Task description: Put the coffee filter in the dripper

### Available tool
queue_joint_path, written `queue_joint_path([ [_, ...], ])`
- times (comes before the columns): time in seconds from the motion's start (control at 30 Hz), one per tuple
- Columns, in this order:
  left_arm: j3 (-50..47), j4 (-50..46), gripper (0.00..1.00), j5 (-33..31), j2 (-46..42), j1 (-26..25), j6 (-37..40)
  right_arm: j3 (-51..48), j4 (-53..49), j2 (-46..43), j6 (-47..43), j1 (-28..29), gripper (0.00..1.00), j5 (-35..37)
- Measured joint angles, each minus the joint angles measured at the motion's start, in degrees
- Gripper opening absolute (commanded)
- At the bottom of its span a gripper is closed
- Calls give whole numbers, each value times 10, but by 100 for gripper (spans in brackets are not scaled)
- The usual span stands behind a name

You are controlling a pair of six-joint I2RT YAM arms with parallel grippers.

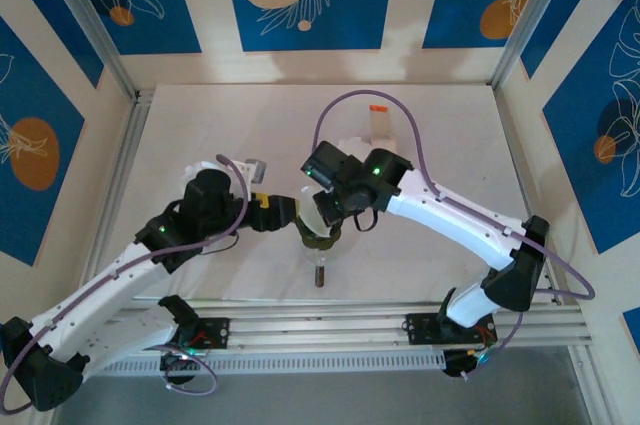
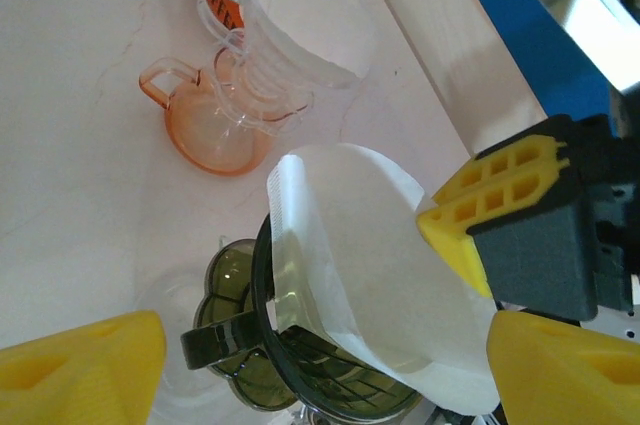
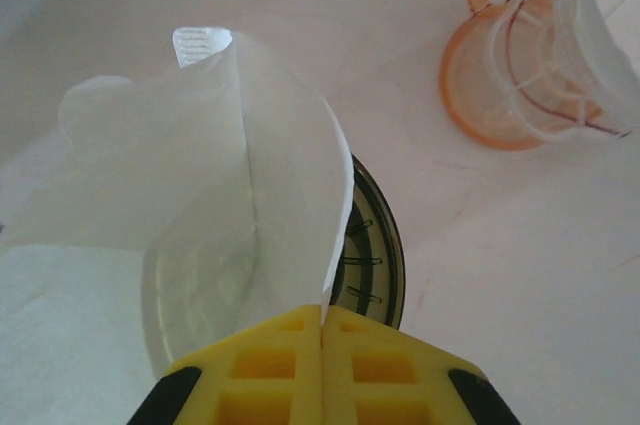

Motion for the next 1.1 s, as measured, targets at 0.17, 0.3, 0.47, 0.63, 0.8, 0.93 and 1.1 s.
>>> queue_joint_path([
  [0.17,0,4,81,5,26,0,-12,0,-6,31,-20,31,0,71],
  [0.3,-3,6,82,12,43,0,-14,0,-8,52,-32,44,0,106],
  [0.47,-5,7,75,15,57,0,-16,0,-8,59,-36,50,0,122],
  [0.63,-10,6,72,23,63,0,-18,0,-8,59,-36,50,0,127],
  [0.8,-14,-4,68,34,64,0,-13,0,-8,59,-36,50,0,127],
  [0.93,-14,-17,60,36,64,0,-9,-1,-8,59,-35,50,0,127],
  [1.1,-14,-40,55,34,70,1,-5,-1,-8,58,-33,50,8,127],
])
